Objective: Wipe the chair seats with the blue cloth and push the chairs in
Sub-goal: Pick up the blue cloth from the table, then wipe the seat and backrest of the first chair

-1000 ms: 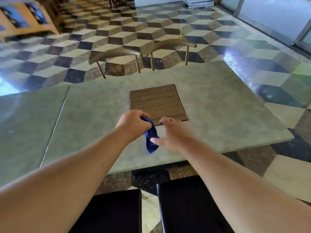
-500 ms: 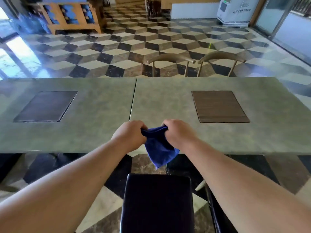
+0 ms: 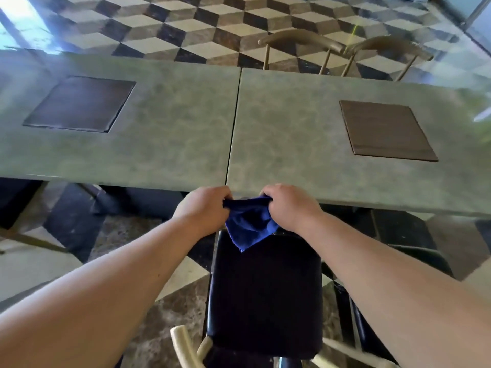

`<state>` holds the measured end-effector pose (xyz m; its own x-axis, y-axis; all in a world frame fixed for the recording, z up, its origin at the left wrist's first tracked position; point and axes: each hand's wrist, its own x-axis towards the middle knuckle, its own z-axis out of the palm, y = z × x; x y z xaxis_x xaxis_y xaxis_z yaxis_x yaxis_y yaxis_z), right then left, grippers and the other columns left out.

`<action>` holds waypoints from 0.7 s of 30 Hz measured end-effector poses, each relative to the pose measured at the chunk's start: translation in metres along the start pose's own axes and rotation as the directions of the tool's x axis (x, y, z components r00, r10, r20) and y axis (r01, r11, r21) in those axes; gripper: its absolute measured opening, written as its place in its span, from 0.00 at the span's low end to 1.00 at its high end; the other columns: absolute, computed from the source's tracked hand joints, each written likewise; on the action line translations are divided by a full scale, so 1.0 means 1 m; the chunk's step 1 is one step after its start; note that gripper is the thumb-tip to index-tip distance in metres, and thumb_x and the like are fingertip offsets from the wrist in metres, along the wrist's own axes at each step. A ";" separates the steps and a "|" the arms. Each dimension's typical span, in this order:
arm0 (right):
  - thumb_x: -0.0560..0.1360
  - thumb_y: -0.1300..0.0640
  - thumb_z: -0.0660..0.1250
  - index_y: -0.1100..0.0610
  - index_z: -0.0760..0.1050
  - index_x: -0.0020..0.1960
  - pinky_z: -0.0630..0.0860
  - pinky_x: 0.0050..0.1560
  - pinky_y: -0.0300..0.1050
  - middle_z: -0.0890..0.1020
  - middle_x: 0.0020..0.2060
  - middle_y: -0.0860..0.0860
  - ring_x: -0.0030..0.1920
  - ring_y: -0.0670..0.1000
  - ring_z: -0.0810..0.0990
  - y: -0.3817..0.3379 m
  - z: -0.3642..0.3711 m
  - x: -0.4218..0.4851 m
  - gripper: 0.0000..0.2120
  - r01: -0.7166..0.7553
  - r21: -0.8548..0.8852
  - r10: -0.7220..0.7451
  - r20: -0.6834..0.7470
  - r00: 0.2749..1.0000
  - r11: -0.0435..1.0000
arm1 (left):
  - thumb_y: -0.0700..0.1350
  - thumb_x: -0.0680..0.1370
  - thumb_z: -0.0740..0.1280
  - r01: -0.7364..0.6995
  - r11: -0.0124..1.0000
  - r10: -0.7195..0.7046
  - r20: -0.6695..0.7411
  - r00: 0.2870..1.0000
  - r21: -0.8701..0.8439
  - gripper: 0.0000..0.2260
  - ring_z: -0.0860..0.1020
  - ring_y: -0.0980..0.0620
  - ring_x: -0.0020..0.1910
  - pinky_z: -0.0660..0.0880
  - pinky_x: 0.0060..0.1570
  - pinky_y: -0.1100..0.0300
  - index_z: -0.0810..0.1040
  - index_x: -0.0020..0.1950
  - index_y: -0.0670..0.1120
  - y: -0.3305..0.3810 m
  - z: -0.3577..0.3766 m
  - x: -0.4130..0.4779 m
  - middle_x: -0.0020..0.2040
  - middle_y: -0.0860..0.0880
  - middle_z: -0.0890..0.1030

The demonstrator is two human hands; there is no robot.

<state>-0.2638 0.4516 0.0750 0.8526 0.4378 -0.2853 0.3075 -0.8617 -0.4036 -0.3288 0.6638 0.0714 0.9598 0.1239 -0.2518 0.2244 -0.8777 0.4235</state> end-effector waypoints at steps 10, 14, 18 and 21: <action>0.76 0.63 0.58 0.48 0.77 0.57 0.75 0.44 0.53 0.77 0.51 0.50 0.46 0.58 0.77 0.057 0.144 0.064 0.16 0.087 0.017 -0.086 -0.059 0.994 0.996 | 0.45 0.75 0.67 0.082 0.994 -0.091 -0.131 0.987 -0.076 0.06 0.76 0.45 0.42 0.71 0.37 0.52 0.74 0.49 0.55 -0.061 0.143 0.035 0.46 0.55 0.77; 0.77 0.60 0.62 0.52 0.76 0.59 0.70 0.40 0.50 0.75 0.50 0.51 0.45 0.57 0.76 0.079 0.207 0.091 0.12 0.152 0.007 -0.149 -0.137 0.979 0.988 | 0.46 0.76 0.68 0.144 0.984 -0.160 -0.159 0.974 -0.103 0.07 0.76 0.44 0.44 0.73 0.39 0.51 0.74 0.54 0.52 -0.087 0.207 0.056 0.50 0.52 0.76; 0.79 0.60 0.59 0.52 0.73 0.69 0.78 0.54 0.57 0.76 0.62 0.53 0.58 0.59 0.77 0.103 0.280 0.103 0.19 0.143 -0.018 -0.141 0.087 0.986 0.990 | 0.50 0.75 0.74 0.320 0.947 -0.313 0.141 0.939 -0.027 0.27 0.79 0.39 0.59 0.78 0.51 0.47 0.68 0.71 0.51 -0.119 0.272 0.060 0.66 0.47 0.74; 0.82 0.54 0.59 0.49 0.67 0.74 0.76 0.58 0.59 0.72 0.68 0.53 0.64 0.60 0.75 0.114 0.326 0.102 0.21 0.135 -0.052 -0.112 0.311 0.944 0.990 | 0.55 0.72 0.78 0.381 0.921 -0.375 0.436 0.818 0.078 0.47 0.75 0.40 0.69 0.75 0.65 0.45 0.55 0.83 0.48 -0.143 0.313 0.045 0.75 0.45 0.69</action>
<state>-0.2793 0.4816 -0.2841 0.6389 0.5894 -0.4944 0.4409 -0.8072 -0.3925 -0.3701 0.6497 -0.2732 0.6269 0.2288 -0.7447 0.5596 -0.7973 0.2262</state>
